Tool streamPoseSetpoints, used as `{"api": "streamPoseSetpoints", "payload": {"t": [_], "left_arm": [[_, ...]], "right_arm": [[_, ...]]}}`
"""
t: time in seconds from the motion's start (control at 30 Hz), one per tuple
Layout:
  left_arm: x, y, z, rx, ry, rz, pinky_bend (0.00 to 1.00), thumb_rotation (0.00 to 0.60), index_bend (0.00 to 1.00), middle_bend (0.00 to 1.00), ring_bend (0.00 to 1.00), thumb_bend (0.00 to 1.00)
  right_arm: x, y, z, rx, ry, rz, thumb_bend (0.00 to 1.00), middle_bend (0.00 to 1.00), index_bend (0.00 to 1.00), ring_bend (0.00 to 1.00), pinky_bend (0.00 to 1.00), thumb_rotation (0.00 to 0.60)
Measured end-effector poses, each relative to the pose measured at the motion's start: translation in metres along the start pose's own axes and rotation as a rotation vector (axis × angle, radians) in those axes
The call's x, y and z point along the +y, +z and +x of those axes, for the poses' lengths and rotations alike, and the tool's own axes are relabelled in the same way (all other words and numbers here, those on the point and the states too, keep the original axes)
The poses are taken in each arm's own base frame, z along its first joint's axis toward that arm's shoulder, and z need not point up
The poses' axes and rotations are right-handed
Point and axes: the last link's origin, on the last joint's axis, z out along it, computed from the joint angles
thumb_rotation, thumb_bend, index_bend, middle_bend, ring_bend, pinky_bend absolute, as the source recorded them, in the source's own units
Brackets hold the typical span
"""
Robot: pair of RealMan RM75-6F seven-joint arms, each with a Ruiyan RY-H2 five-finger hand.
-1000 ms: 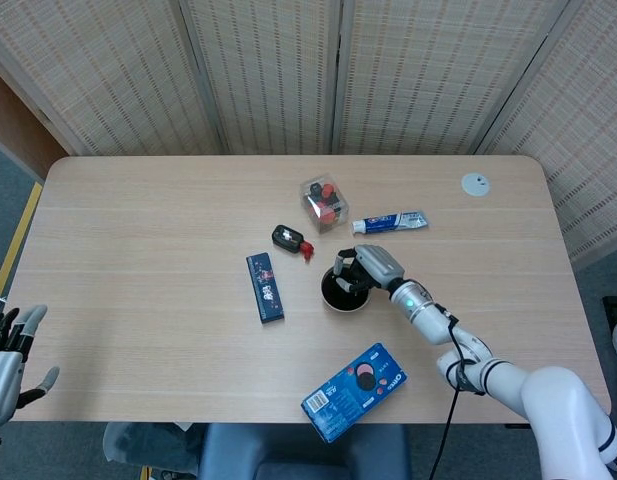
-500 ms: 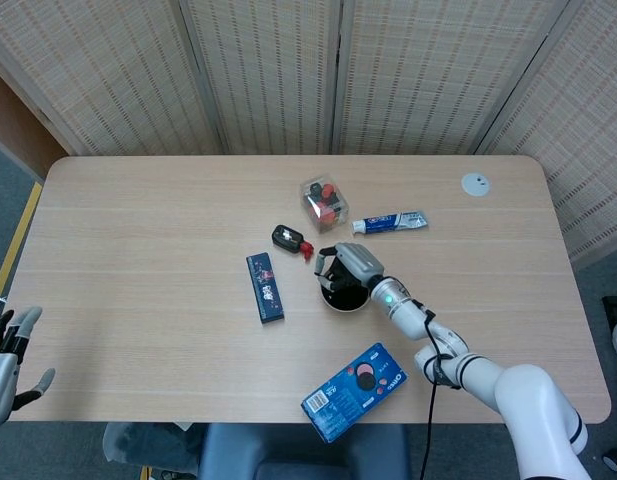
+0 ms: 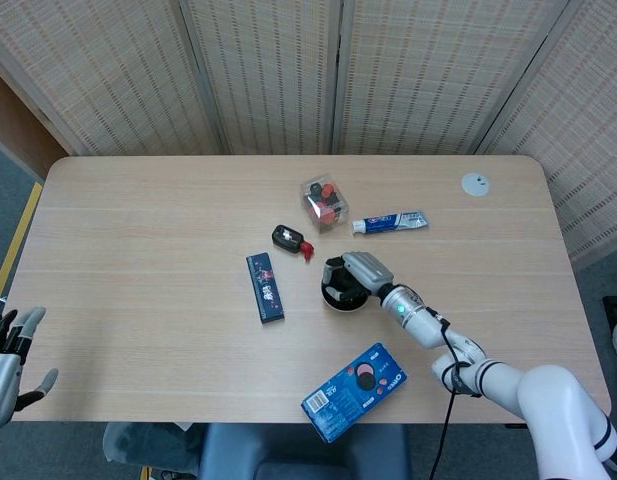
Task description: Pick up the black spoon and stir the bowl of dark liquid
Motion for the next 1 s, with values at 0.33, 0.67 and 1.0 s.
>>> {"api": "streamPoseSetpoints", "payload": {"t": [0.33,0.67,1.0], "left_arm": [[0.001,-0.001,0.001,0.000,0.008,0.003,0.00,0.600,0.00,0.00,0.00,0.26],[0.004,0.002,0.003,0.006,0.008,-0.008,0.00,0.600,0.00,0.00,0.00,0.26],[0.009,0.013,0.001,-0.001,0.007,-0.029,0.00,0.600,0.00,0.00,0.00,0.26]], "right_arm": [[-0.003,-0.004,-0.002,-0.015,-0.030,-0.005,0.06,1.00,0.39,1.00,1.00,0.600],[0.001,-0.026,0.024,0.072,-0.036,0.002,0.04,1.00,0.31,1.00,1.00,0.600],[0.028,-0.085,0.064,0.238,-0.254,-0.090,0.36,0.79,0.36,0.84,1.00,0.600]]}}
